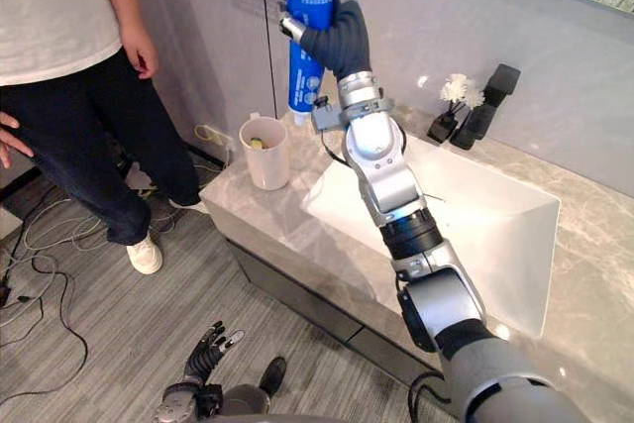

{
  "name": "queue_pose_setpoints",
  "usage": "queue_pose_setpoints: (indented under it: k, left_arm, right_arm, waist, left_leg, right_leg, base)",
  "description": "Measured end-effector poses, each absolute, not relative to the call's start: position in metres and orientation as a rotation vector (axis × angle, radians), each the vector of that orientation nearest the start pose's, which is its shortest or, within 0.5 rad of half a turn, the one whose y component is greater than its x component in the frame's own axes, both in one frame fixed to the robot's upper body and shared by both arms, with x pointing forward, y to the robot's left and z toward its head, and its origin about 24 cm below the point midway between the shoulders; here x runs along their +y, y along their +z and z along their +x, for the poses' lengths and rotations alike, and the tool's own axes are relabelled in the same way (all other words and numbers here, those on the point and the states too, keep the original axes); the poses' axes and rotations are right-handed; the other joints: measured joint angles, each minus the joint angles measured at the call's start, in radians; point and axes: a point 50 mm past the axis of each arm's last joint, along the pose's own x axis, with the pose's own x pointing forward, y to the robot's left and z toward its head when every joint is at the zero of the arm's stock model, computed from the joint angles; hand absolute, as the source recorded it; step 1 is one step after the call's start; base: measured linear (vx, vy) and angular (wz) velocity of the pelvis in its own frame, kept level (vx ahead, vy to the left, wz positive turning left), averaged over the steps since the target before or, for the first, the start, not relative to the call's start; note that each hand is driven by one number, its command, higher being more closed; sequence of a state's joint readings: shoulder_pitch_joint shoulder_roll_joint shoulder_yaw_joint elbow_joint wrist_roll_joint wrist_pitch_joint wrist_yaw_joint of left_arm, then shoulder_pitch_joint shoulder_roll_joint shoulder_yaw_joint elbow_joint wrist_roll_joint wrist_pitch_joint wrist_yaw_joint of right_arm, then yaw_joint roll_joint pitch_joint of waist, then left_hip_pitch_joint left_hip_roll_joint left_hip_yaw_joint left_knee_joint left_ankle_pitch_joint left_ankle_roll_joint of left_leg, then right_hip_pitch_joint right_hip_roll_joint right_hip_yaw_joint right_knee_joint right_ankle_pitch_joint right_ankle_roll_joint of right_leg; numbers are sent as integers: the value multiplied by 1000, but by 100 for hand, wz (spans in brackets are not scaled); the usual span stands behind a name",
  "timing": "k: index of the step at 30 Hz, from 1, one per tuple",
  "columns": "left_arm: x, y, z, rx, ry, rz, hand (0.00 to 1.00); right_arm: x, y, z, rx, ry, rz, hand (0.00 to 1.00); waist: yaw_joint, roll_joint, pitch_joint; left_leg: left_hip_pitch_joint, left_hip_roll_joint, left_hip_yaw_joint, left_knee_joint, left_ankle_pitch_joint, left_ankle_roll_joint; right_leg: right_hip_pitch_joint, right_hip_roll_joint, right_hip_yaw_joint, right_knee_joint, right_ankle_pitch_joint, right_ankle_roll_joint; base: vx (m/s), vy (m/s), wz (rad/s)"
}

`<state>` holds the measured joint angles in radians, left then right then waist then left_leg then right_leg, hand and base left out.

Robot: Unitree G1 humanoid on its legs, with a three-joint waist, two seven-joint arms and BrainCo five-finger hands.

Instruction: Organize washtable

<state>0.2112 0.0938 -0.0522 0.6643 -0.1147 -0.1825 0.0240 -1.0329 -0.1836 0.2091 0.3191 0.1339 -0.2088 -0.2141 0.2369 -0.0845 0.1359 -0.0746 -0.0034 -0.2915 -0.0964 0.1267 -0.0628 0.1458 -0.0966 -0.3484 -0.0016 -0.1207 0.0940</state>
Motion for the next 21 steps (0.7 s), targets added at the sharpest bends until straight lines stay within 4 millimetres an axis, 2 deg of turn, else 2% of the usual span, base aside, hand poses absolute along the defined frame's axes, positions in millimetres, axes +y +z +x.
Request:
queue_pose_setpoints:
  k: [5,12,18,21]
  left_arm:
    - [179,-117,139,677,73,9,0]
    - [179,-115,146,659,71,13,0]
    - [178,-114,150,649,69,14,0]
    - [178,-114,151,647,68,15,0]
  right_arm:
    - [-68,294,356,-821,183,-80,100]
    - [-67,295,361,-793,175,-93,100]
    - [-68,288,368,-743,160,-117,100]
    - [-67,285,370,-727,160,-120,100]
  waist:
    - [27,-1,5]
    - [30,-2,43]
    - [50,-1,51]
    - [52,-1,55]
  left_leg:
    - [-14,1,-10,0,1,-2]
    - [-28,-1,-36,1,5,-7]
    - [-38,-3,-49,1,5,-7]
    - [-39,-4,-55,1,5,-8]
  right_leg:
    - [-10,3,-9,6,-9,-1]
    - [-13,7,-38,5,-13,-1]
    - [-17,8,-53,6,-18,-1]
    - [-17,8,-58,11,-23,-1]
  base:
    - [5,-23,6]
    - [3,-32,11]
    - [10,-28,7]
    - [-1,-27,6]
